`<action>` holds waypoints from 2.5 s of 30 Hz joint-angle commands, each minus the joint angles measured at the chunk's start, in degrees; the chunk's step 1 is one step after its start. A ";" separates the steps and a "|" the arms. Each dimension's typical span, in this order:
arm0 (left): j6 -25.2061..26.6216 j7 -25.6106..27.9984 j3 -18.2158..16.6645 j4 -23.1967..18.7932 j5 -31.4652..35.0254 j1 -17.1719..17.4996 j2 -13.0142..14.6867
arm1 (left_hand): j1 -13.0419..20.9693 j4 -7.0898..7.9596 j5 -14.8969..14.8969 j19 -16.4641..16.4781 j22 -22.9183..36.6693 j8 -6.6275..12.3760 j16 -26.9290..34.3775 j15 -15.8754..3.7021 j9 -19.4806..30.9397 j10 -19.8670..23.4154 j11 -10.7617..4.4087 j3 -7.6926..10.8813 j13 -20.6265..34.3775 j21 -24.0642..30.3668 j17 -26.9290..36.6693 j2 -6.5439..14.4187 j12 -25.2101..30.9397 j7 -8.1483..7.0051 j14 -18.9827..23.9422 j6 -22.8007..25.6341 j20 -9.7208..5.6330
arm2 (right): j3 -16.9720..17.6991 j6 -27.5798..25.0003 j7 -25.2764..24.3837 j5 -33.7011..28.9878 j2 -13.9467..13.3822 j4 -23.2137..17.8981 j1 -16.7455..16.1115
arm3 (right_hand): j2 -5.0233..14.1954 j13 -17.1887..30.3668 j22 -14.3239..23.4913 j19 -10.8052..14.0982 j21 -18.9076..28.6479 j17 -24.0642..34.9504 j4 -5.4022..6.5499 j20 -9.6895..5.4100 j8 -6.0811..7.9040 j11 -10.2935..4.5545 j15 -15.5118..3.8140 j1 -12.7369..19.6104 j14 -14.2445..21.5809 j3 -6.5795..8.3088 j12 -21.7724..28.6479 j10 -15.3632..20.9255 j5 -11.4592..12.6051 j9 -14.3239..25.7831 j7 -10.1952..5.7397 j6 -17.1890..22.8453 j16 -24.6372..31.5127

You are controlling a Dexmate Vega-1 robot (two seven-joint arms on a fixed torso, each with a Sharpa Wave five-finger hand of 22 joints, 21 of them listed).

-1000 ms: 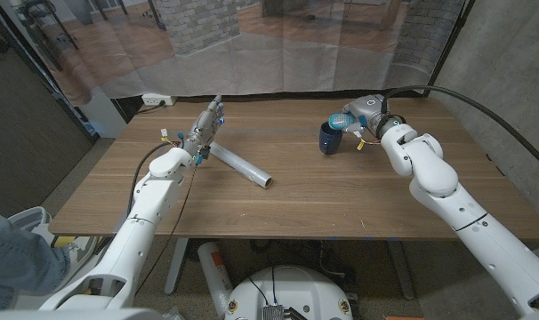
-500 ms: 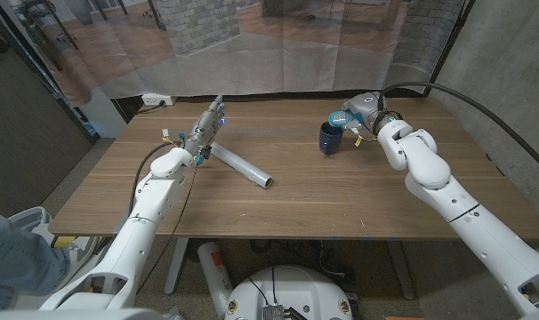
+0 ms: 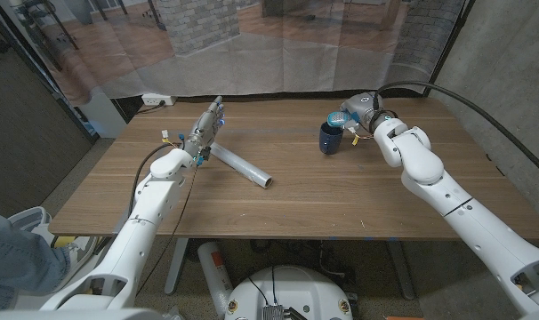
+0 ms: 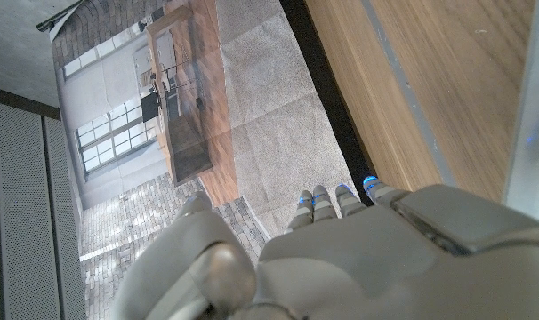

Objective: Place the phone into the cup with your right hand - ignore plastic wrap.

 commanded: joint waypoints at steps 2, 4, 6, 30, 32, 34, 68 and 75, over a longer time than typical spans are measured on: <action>1.25 0.98 -0.09 -1.77 0.66 1.04 0.41 | -0.06 0.14 -0.17 -1.13 0.15 -0.11 -0.02 -0.08 0.24 -0.13 0.18 -0.23 0.24 0.08 0.10 0.56 -0.03 -0.08 -0.39 -0.09 -0.51 | -1.66 0.05 -0.85 0.15 -0.21 2.50 1.71 | 3.52 0.35 0.13 0.43 -0.10 0.15 0.47 -0.06 0.07 -1.37 -6.17 3.27 0.41 0.22 0.14 2.00 0.36 0.30 -5.41 5.83 -0.30; 1.42 0.83 0.01 -2.02 0.76 1.17 0.57 | -0.05 0.14 -0.17 -1.13 0.15 -0.11 -0.01 -0.04 0.24 -0.11 0.12 -0.25 0.24 0.08 0.10 0.58 -0.02 -0.07 -0.36 -0.09 -0.50 | -2.23 -0.05 -1.33 -0.82 -0.45 2.65 1.81 | 3.57 0.35 0.13 0.44 -0.11 0.16 0.51 -0.05 0.05 -1.38 -6.18 3.25 0.46 0.22 0.12 2.00 0.34 0.31 -5.41 5.84 -0.30; 1.32 0.99 -0.10 -2.13 0.70 1.33 0.43 | -0.04 0.14 -0.17 -1.12 0.15 -0.12 -0.01 -0.06 0.24 -0.14 0.12 -0.26 0.24 0.08 0.10 0.59 -0.03 -0.06 -0.38 -0.10 -0.50 | -2.20 0.15 -1.09 -0.13 -0.35 2.89 1.99 | 3.59 0.35 0.13 0.42 -0.12 0.17 0.55 -0.06 0.02 -1.40 -6.24 3.19 0.55 0.18 0.09 2.00 0.31 0.31 -5.41 5.86 -0.28; 1.34 0.78 -0.02 -1.53 0.58 1.40 0.04 | 0.08 0.13 -0.21 -1.18 0.15 -0.13 0.00 -0.04 0.24 -0.02 0.24 -0.50 0.24 0.08 0.10 0.72 0.02 -0.11 -0.34 -0.10 -0.44 | -3.76 0.08 1.51 -4.18 -2.64 2.10 2.06 | 3.84 0.33 0.14 -0.64 -0.63 0.24 0.57 0.37 -1.08 -1.51 -5.63 3.40 -1.04 0.06 -1.54 -0.98 0.02 0.36 -5.39 4.85 -1.25; 1.33 0.77 -0.02 -1.53 0.51 1.45 -0.04 | 0.08 0.13 -0.22 -1.23 0.15 -0.12 0.00 -0.05 0.24 -0.04 0.23 -0.52 0.24 0.06 0.10 0.74 0.01 -0.09 -0.34 -0.08 -0.42 | -3.66 -0.05 2.00 -4.09 -2.37 2.01 2.01 | 3.77 0.33 0.14 -1.06 -0.79 0.23 0.52 0.61 -1.15 -1.55 -5.66 3.46 -1.02 0.05 -1.69 -1.29 0.00 0.37 -5.40 4.81 -1.27; 1.16 0.84 -0.02 -1.60 0.54 1.58 -0.08 | 0.09 0.13 -0.22 -1.23 0.15 -0.13 0.00 -0.04 0.24 -0.05 0.19 -0.54 0.24 0.06 0.10 0.75 0.01 -0.07 -0.35 -0.09 -0.42 | -3.83 0.14 3.24 -4.39 -2.34 1.90 2.31 | 3.32 0.35 0.17 -1.89 -1.06 0.22 0.48 1.35 -1.45 -1.65 -5.15 3.33 -1.53 -0.26 -2.46 -2.92 -0.11 0.41 -5.39 4.66 -1.49; -0.28 -0.31 -0.01 1.08 -0.23 0.94 -0.37 | 0.24 0.14 -0.27 -1.45 0.16 -0.13 -0.01 -0.01 0.25 -0.15 0.10 -0.88 0.24 0.03 0.10 0.94 -0.03 -0.13 -0.38 -0.06 -0.22 | -5.53 -0.92 5.72 -10.58 -0.03 0.38 2.82 | 0.20 0.81 0.41 -5.45 -1.15 0.29 2.51 6.04 -5.61 0.61 -1.34 -2.23 -6.16 -3.93 -6.44 -11.48 0.72 0.70 -5.07 -8.18 -1.63; -0.97 -0.94 -0.01 2.36 -0.54 0.49 -0.44 | 0.27 0.14 -0.28 -1.49 0.16 -0.15 0.00 0.00 0.25 -0.08 0.07 -0.95 0.24 0.02 0.11 0.98 0.00 -0.14 -0.35 -0.12 -0.17 | -5.63 -0.58 7.52 -11.61 0.11 0.04 2.91 | -0.03 0.87 0.42 -5.84 -1.13 0.18 2.50 6.36 -5.51 2.26 -0.84 -2.56 -6.48 -4.12 -6.99 -13.10 1.14 0.75 -5.09 -9.90 -1.66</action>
